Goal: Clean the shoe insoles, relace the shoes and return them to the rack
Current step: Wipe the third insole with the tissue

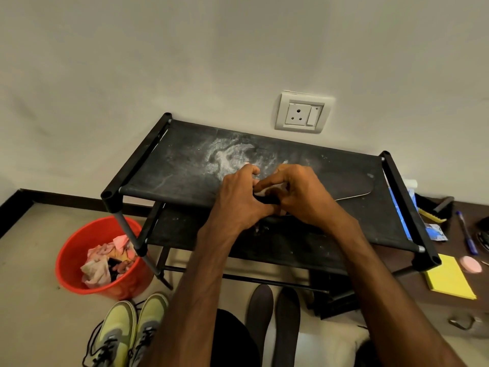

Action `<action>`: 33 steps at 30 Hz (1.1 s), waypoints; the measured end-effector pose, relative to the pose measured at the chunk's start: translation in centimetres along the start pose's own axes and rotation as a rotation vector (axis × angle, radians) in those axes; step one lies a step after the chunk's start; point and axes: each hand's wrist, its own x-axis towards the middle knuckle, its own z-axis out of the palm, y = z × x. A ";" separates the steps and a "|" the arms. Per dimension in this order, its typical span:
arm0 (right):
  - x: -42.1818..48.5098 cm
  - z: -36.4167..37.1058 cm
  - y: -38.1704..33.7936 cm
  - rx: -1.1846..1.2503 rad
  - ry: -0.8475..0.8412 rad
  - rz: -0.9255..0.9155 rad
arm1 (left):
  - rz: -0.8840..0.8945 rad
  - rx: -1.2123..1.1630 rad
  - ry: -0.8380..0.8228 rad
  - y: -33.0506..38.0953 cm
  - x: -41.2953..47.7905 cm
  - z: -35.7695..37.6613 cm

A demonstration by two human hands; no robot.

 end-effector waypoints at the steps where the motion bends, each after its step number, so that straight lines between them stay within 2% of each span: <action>1: 0.0 -0.2 0.2 0.015 -0.016 -0.013 | 0.003 -0.002 -0.002 0.0 0.0 0.0; 6: -0.4 -1.5 0.4 0.091 -0.114 -0.041 | -0.004 -0.012 -0.005 0.1 0.1 0.0; 11: -0.9 -3.8 0.8 0.070 -0.222 0.043 | 0.013 -0.014 -0.005 0.0 0.1 0.0; 18: -0.6 -1.3 -0.3 0.042 -0.021 0.009 | 0.038 -0.033 -0.176 -0.4 0.2 -1.7; 30: -3.7 -4.9 1.6 0.102 -0.185 0.052 | -0.011 0.051 -0.217 -0.4 0.9 -1.7; 33: -3.4 -3.9 1.3 0.086 -0.099 0.019 | -0.007 0.062 -0.226 -0.5 0.9 -1.8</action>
